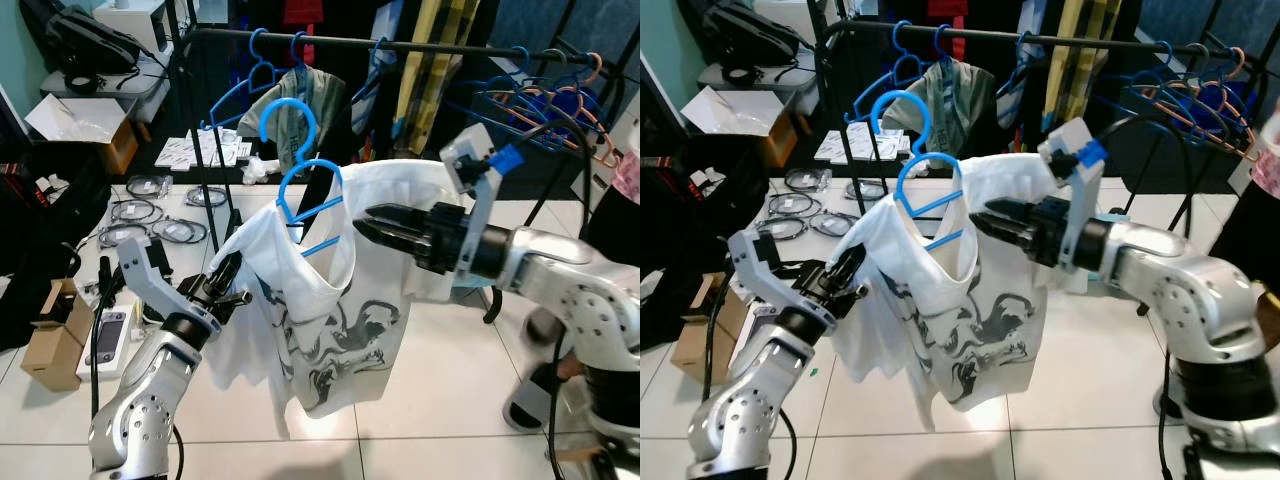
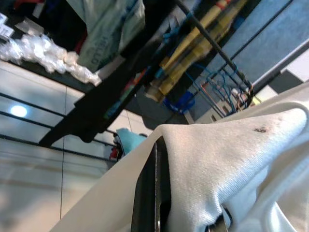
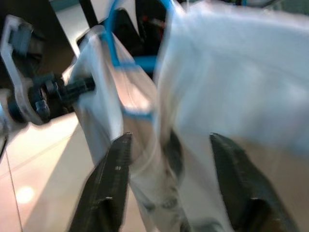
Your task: Hang hanger
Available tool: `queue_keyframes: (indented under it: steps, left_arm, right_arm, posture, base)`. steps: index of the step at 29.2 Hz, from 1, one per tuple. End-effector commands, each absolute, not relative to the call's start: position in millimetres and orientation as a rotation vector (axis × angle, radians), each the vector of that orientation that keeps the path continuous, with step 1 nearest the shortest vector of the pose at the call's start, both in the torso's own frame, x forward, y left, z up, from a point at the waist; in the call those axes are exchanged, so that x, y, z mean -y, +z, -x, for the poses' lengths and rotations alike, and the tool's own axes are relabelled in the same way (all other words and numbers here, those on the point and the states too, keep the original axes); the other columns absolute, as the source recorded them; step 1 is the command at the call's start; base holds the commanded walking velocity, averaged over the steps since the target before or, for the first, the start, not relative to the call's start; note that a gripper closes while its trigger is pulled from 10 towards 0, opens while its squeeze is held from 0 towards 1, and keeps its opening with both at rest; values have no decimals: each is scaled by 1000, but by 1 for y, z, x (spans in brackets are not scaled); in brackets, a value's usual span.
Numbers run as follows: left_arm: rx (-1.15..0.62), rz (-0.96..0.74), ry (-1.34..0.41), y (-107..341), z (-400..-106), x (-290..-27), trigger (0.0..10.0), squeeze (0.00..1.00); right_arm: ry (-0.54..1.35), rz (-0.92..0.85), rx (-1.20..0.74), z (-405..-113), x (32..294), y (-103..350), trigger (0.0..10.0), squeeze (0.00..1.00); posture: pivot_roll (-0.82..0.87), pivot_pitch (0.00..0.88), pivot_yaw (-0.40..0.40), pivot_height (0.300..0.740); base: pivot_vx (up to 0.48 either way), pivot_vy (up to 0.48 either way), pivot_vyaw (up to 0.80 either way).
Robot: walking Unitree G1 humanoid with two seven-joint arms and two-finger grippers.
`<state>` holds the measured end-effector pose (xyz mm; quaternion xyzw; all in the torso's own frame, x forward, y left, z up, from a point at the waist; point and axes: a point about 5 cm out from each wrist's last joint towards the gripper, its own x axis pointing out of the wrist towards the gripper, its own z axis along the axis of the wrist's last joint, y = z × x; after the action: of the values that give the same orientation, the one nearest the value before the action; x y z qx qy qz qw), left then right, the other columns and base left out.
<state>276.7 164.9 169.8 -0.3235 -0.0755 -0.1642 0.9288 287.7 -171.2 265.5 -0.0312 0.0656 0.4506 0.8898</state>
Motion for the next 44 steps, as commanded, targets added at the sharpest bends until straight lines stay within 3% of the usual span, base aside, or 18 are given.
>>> queue_keyframes:
  steps: [1,8,15,16,17,18,24,28,30,33,44]
  left_arm:
    - [193,674,-368,174,-276,-166,10000,0]
    - [197,672,-402,173,-274,-165,10000,0]
    - [178,598,-503,174,-271,-164,10000,0]
    - [167,541,-582,175,-268,-160,10000,0]
    - [167,541,-582,175,-268,-160,10000,0]
    - [152,492,-657,177,-264,-156,10000,0]
    - [129,400,-832,183,-254,-147,10000,0]
    - [129,400,-832,183,-254,-147,10000,0]
    - [139,406,-876,188,-252,-140,10000,0]
    - [142,412,-888,189,-252,-137,10000,0]
    - [145,441,-964,190,-244,-121,10000,0]
  right_arm:
    - [989,124,-86,-276,175,276,10000,1000]
    - [1141,242,-119,-245,199,287,10000,1000]
    - [1146,213,18,-233,226,326,10000,1000]
    - [1142,231,31,-230,233,334,10000,886]
    - [1142,231,31,-230,233,334,10000,886]
    - [1137,251,31,-229,240,339,10000,0]
    - [1136,348,-4,-229,252,349,10000,0]
    - [1136,348,-4,-229,252,349,10000,0]
    - [1181,430,-151,-230,254,336,10000,0]
    - [1215,443,-214,-229,254,328,10000,0]
    - [1372,342,-236,-225,245,324,10000,0]
  posture:
    - [-96,93,-49,740]
    - [-100,88,-51,740]
    - [-104,86,-45,740]
    - [-101,86,-44,740]
    - [-101,86,-44,740]
    - [-100,86,-41,740]
    - [-92,83,-34,740]
    - [-92,83,-34,740]
    - [-93,81,-38,740]
    - [-94,82,-38,740]
    - [-89,82,-43,740]
  base:
    - [0,0,0]
    - [0,0,0]
    - [0,0,0]
    - [0,0,0]
    - [0,0,0]
    - [0,0,0]
    - [0,0,0]
    - [0,0,0]
    - [0,0,0]
    - [0,0,0]
    - [0,0,0]
